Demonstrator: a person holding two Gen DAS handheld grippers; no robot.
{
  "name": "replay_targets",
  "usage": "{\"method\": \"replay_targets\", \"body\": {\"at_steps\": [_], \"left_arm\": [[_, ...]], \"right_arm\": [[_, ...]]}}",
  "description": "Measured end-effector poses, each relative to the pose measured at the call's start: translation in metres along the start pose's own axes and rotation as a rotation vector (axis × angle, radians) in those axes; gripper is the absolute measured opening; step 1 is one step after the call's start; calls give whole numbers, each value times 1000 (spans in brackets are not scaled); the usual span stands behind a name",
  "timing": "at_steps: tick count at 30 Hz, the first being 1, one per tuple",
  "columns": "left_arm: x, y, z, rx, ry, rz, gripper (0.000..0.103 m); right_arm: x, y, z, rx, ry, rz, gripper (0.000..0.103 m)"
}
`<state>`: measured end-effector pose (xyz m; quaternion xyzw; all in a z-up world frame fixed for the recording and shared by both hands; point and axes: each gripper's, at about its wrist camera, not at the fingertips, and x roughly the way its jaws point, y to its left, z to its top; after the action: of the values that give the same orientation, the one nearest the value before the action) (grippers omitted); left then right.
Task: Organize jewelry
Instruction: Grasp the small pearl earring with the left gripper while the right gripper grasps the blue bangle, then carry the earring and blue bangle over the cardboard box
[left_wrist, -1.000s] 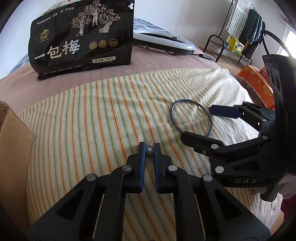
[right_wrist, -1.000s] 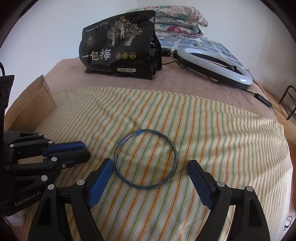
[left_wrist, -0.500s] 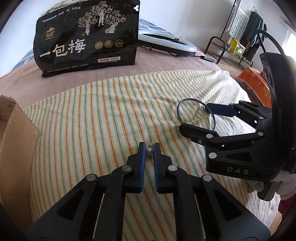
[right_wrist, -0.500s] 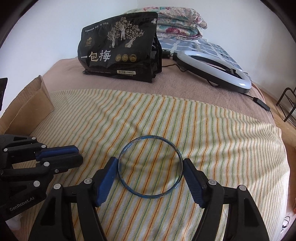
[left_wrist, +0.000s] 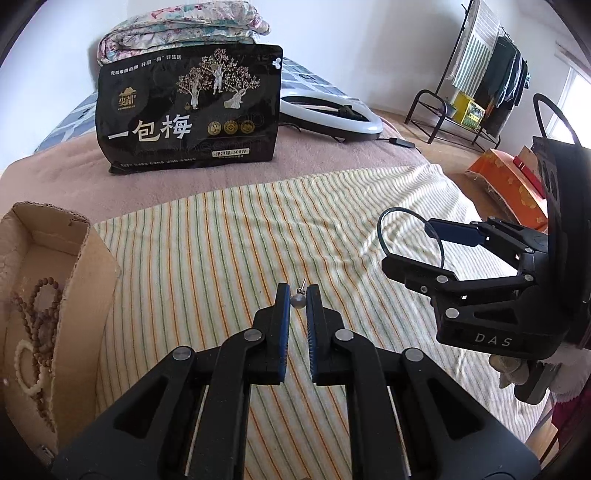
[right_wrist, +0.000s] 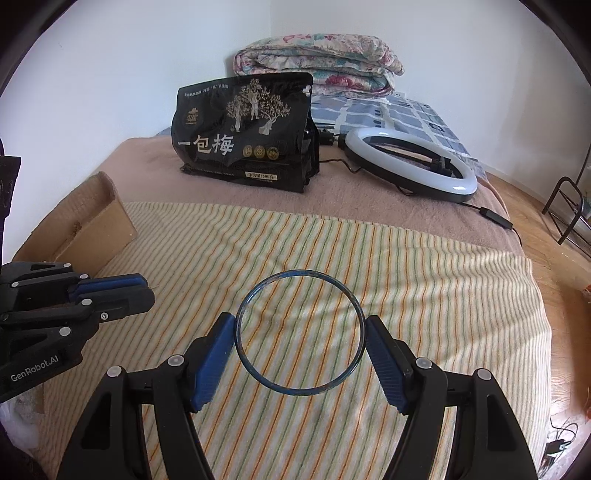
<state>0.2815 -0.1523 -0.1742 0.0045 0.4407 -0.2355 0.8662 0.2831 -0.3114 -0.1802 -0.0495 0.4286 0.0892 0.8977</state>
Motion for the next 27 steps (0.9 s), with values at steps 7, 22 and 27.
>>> {"method": "replay_targets", "body": {"at_steps": [7, 22, 27], "left_arm": [[-36, 6, 4, -12, -45, 4, 7], [-119, 52, 0, -54, -137, 46, 7], [-139, 73, -5, -69, -155, 72, 7]], "right_arm": [[-31, 18, 12, -32, -33, -10, 73], [-73, 77, 37, -70, -92, 15, 73], [-77, 103, 43, -87, -101, 38, 73]]}}
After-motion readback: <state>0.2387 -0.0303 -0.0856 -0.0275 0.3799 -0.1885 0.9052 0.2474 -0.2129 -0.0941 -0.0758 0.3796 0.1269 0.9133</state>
